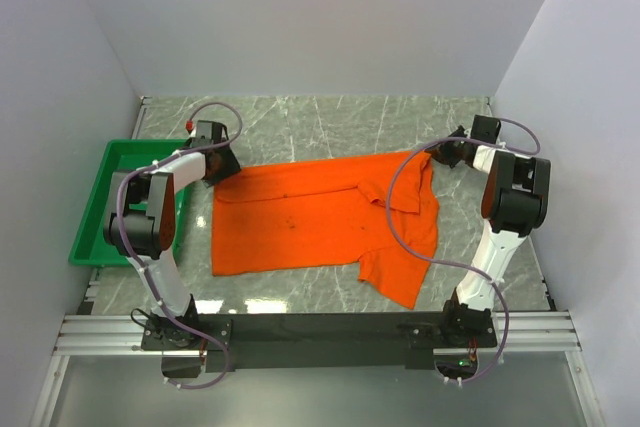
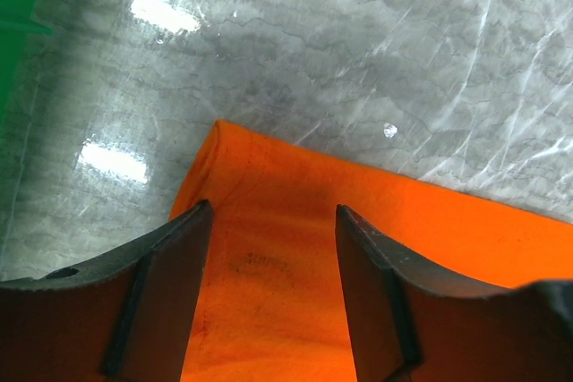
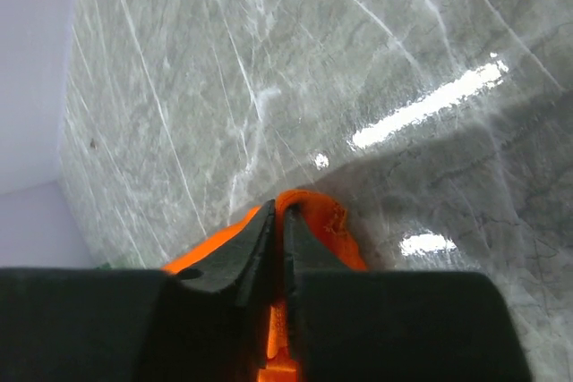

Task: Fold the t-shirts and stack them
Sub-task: Fold the tshirt

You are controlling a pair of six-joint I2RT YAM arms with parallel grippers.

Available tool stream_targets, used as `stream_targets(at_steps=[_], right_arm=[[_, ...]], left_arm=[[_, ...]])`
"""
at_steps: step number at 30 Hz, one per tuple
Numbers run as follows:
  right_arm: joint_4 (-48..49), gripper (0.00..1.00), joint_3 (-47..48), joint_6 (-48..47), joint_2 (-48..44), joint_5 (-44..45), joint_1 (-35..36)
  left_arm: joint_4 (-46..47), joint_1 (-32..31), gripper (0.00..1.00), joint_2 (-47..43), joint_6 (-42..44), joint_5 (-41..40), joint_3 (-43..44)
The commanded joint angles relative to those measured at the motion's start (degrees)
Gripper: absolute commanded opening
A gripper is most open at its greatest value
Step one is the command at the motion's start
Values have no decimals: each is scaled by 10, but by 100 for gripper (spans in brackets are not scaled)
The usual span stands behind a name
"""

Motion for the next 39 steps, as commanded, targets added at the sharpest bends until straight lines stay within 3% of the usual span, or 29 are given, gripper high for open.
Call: stream_targets(at_steps=[1,8,13,16,23,30,39], right_arm=[[14,19,3,-9,2,11,-10],[-63,43,16,-60,-63,51,-8],[-112,54,-14,-109,-159,130,20],[-153,54,-37,-148,-226,186,70],[-253,48,-85,-248,-310,295,258],[-297,48,-64,-331,-263,379,397],[-325,38,-12,-388,-154,474,483]], left_arm=[[-23,7,64,22,-4,13,-5],[-7,-6,74,-28,18,1,-9],[-5,-27,91,-85,36,-24,-4],[-3,-33,99,-128,43,-21,-3],[-41,-39,99,-271,57,-40,-22],[-51,-43,100,-470,67,-83,-134],[-42,-43,99,-550,72,-133,-228]])
